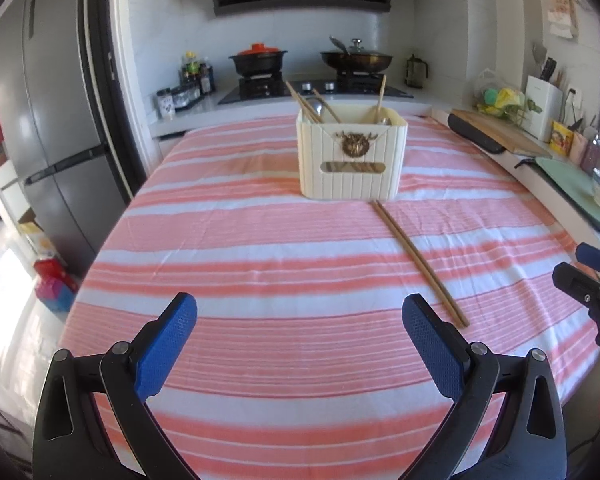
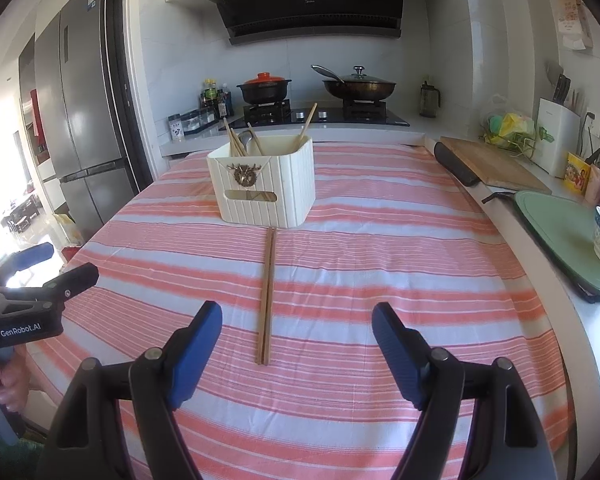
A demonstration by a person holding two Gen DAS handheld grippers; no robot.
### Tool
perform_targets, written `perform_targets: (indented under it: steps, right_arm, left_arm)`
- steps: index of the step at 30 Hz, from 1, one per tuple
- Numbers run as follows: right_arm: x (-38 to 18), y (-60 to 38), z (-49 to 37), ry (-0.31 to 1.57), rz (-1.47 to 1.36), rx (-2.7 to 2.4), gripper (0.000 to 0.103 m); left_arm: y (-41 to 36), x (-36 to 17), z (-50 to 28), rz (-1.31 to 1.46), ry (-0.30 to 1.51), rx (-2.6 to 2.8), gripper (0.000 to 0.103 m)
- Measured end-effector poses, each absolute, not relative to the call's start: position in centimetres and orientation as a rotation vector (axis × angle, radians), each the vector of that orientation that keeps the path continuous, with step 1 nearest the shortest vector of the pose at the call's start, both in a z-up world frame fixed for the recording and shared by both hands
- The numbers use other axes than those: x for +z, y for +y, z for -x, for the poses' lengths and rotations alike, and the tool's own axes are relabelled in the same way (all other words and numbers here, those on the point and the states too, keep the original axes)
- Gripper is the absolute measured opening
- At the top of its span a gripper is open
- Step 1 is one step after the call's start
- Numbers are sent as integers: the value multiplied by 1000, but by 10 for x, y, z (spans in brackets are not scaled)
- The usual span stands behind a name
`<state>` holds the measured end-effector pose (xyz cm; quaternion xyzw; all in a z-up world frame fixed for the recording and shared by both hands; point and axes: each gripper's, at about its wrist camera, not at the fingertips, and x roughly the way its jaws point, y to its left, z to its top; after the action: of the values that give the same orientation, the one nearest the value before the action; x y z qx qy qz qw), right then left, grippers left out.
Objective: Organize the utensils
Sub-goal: 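Withdraw both tools from the caddy toward the last chopsticks on the cloth, then grasp a wooden chopstick with the left tool while the right tool reaches the other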
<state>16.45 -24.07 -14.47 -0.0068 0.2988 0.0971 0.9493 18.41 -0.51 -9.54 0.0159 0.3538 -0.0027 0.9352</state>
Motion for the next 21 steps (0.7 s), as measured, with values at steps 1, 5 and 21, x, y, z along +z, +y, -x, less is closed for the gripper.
perform_targets:
  steps: [1,5,21]
  right_arm:
    - [-149,-242,-164,616,9,197,79]
    - [-169,-248,-171,666,-9,196,79]
    - [-198,-262,-179,731,-91,200,79]
  left_arm:
    - [-3,-102,-185,-19,744,-10,102]
    - [1,-119,-189,31,806,-26,102]
    - [-62,-154,-294,160,940,-115,102]
